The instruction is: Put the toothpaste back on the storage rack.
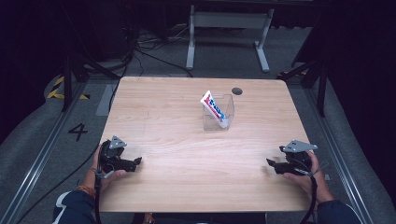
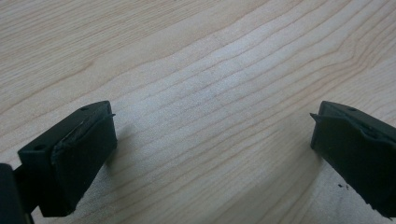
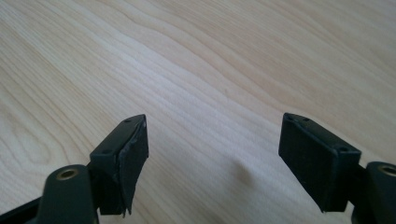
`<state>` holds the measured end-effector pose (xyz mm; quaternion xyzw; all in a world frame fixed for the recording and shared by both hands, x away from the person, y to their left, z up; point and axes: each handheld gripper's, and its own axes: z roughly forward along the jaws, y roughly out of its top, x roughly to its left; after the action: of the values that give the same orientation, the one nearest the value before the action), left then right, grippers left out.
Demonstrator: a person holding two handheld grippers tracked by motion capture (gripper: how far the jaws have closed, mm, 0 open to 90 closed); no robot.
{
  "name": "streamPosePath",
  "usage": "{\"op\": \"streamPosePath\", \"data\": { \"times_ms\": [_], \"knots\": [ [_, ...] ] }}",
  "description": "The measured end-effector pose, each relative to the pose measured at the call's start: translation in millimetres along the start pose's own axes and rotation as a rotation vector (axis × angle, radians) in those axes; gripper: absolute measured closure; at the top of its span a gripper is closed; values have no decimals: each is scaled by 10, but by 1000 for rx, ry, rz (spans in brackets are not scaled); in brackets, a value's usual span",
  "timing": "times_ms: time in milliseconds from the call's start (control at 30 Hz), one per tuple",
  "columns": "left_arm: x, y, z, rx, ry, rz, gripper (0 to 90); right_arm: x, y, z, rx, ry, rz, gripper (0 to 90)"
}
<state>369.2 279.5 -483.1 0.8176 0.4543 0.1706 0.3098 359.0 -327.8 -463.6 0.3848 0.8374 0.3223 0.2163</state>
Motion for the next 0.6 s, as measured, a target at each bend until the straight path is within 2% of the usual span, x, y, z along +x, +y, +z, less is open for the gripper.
{"op": "streamPosePath", "data": {
  "times_ms": [333,433,467,600],
  "knots": [
    [8,5,10,-4,-8,3,2,-142,-319,-86,3,-12,101,232],
    [9,10,10,-1,-8,2,3,-184,-422,-95,-27,7,167,225],
    [9,10,11,-2,-9,3,2,-188,-444,-96,-46,10,175,231],
    [4,9,10,1,-11,-1,2,-190,-452,-103,-45,12,163,225]
  ]
}}
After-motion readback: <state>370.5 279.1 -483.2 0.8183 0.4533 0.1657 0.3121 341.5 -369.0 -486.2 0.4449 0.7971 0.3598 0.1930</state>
